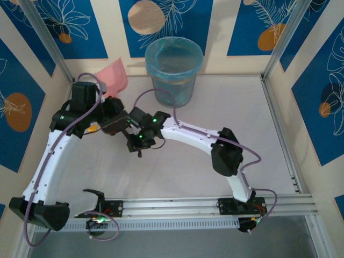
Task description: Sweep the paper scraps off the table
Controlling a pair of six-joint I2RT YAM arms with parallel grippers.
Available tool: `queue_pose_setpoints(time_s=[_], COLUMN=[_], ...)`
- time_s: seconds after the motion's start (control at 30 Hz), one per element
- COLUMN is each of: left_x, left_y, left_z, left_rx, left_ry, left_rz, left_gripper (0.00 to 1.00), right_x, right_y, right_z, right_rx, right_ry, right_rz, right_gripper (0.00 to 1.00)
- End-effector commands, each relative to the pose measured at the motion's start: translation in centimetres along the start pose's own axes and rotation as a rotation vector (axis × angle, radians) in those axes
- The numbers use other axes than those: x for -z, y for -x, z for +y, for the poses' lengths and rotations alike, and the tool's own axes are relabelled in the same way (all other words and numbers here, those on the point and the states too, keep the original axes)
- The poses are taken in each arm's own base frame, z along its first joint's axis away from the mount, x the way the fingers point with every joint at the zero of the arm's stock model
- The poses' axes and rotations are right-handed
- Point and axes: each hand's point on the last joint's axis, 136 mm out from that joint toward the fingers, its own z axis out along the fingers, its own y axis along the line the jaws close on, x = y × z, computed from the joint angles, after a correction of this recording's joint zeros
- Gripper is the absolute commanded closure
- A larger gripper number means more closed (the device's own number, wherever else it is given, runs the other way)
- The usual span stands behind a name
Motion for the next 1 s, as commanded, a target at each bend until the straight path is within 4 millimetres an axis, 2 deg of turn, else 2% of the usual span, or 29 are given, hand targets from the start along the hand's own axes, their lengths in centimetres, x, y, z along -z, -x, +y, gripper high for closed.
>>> queue_pose_setpoints(time_s=[0.0, 0.13, 0.27, 0.4, 0.5, 0.6, 0.97], left_x=[1.4, 2.6, 2.9, 2.8, 2.4, 2.0, 1.1], left_y=[-1.2, -2.4, -4.2, -5.1, -5.3, -5.2, -5.0], left_z=[2.7, 4.6, 6.0, 6.8, 6.7, 6.4, 5.8], left_rx=[-0.043, -0.022, 0.025, 0.042, 0.049, 0.054, 0.056], left_ry=[0.117, 0.2, 0.237, 0.262, 0.254, 0.241, 0.216], left_rz=[0.011, 0.02, 0.06, 0.082, 0.097, 0.106, 0.117], left_gripper=[1.0, 1.0, 1.0, 1.0, 1.0, 1.0, 1.0], right_x=[-1.0, -3.3, -5.1, -6.8, -7.8, -9.0, -10.5], right_y=[1.8, 3.4, 4.8, 5.5, 5.8, 5.8, 3.9], right_z=[2.3, 3.5, 4.6, 4.6, 4.6, 3.9, 1.4], right_rx=[0.108, 0.156, 0.209, 0.206, 0.211, 0.194, 0.116], right_ry=[0.035, 0.049, 0.051, 0.058, 0.055, 0.046, -0.012], right_rz=[-0.039, -0.05, -0.067, -0.057, -0.058, -0.047, 0.063], right_gripper=[1.0, 1.0, 1.0, 1.0, 1.0, 1.0, 1.0])
